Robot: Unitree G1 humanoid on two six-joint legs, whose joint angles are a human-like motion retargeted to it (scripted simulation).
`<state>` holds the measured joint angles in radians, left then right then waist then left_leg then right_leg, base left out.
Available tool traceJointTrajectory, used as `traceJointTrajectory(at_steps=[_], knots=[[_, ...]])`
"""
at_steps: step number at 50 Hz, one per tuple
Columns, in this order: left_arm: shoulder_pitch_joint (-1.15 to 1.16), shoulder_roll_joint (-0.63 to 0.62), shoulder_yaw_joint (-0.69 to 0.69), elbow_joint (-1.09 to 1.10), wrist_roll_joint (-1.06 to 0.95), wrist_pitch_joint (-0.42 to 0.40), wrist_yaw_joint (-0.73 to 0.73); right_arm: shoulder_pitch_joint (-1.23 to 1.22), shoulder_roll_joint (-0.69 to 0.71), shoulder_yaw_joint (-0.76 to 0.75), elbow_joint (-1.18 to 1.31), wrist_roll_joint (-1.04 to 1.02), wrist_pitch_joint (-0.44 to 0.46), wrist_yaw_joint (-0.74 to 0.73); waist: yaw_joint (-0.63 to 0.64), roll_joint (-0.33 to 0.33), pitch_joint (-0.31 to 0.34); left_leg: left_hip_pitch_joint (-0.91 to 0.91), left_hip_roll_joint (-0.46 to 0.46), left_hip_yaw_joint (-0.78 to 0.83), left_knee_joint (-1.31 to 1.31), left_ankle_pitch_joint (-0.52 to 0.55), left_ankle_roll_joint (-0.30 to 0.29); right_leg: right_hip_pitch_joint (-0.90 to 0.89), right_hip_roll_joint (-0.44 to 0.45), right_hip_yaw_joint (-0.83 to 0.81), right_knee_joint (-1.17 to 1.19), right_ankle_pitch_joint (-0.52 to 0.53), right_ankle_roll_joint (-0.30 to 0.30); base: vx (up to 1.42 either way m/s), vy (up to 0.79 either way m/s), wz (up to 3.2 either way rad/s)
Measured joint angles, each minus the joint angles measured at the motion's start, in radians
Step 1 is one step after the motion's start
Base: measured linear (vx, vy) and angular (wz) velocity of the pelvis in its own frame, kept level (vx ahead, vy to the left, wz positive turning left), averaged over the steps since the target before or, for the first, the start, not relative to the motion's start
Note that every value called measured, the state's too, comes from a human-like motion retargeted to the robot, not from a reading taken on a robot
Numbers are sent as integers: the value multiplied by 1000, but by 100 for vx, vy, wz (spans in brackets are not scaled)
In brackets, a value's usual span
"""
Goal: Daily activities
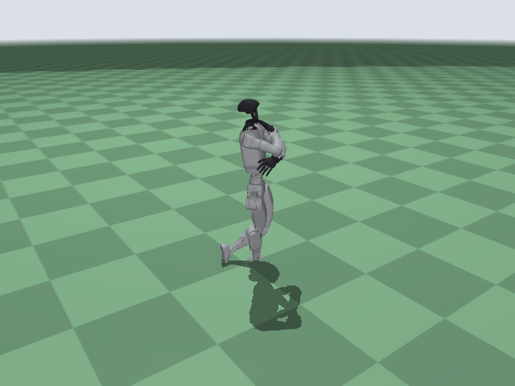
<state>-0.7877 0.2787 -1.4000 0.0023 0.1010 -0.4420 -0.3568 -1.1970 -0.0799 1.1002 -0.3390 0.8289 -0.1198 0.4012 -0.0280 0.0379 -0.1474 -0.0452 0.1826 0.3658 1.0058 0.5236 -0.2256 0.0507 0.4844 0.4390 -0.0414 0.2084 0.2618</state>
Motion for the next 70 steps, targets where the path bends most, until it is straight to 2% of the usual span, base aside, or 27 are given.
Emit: traceJointTrajectory(at_steps=[7,11,15,20,25,31,36,41,50,55,60,64,70], knots=[[135,147,33,-15,-130,-1,52,169,-88,-382,-9,55,-182,-275,26,-14,-24,-24,-30,-1,-1,0,-7,-19,4,6,1,10,0,2,-1,-28],[260,284,149,-45,-181,8,96,373,-146,-643,18,77,-308,-456,26,-18,-26,-33,-52,3,-10,0,-11,-28,0,9,2,13,0,2,-1,-30],[425,429,295,-68,-203,16,120,654,-197,-895,122,139,-386,-579,23,-36,-21,-34,-68,11,-18,0,-17,-30,1,7,2,25,0,1,-1,-31],[642,581,468,-83,-197,13,103,994,-227,-1137,385,269,-386,-599,33,-57,0,-32,-69,28,-27,0,-23,-28,11,2,0,42,0,0,-1,-30],[820,683,579,-80,-168,11,37,1244,-208,-1213,670,354,-295,-493,54,-60,29,-32,-78,35,-40,0,-31,-28,20,-3,-2,57,0,0,0,-29],[961,747,658,-42,-107,35,-63,1432,-189,-1119,921,244,-105,-310,78,-44,60,-32,-84,38,-46,0,-36,-24,31,-2,-3,74,0,-1,-1,-24],[1037,766,722,-21,-56,49,-114,1519,-228,-1007,951,62,5,-145,83,-32,71,-38,-92,37,-50,0,-36,-28,34,3,-4,82,0,0,0,0],[1101,766,789,-15,-20,57,-147,1562,-307,-919,793,-71,56,6,80,-22,74,-51,-100,35,-50,0,-36,-38,34,9,-4,87,0,0,0,0],[1101,757,827,-98,26,53,-140,1474,-557,-746,303,-206,92,212,57,-9,56,-83,-108,25,-39,0,-36,-65,34,11,-3,96,0,0,0,0],[963,748,728,-122,39,51,-77,1278,-690,-612,82,-236,84,247,40,-2,41,-101,-107,13,-16,0,-36,-71,34,12,-4,101,0,0,0,0],[729,706,525,-80,55,58,-3,939,-755,-434,-116,-204,68,214,26,2,20,-121,-117,-14,6,0,-36,-77,34,19,-4,104,0,0,0,0],[551,631,351,-15,62,67,57,594,-692,-302,-239,-145,47,142,30,6,-3,-141,-132,-42,24,0,-36,-82,35,26,-5,106,0,0,0,0],[351,478,159,78,79,61,120,119,-462,-176,-285,-109,13,22,46,17,-34,-176,-158,-80,46,0,-36,-99,35,35,-5,105,0,0,0,0]])
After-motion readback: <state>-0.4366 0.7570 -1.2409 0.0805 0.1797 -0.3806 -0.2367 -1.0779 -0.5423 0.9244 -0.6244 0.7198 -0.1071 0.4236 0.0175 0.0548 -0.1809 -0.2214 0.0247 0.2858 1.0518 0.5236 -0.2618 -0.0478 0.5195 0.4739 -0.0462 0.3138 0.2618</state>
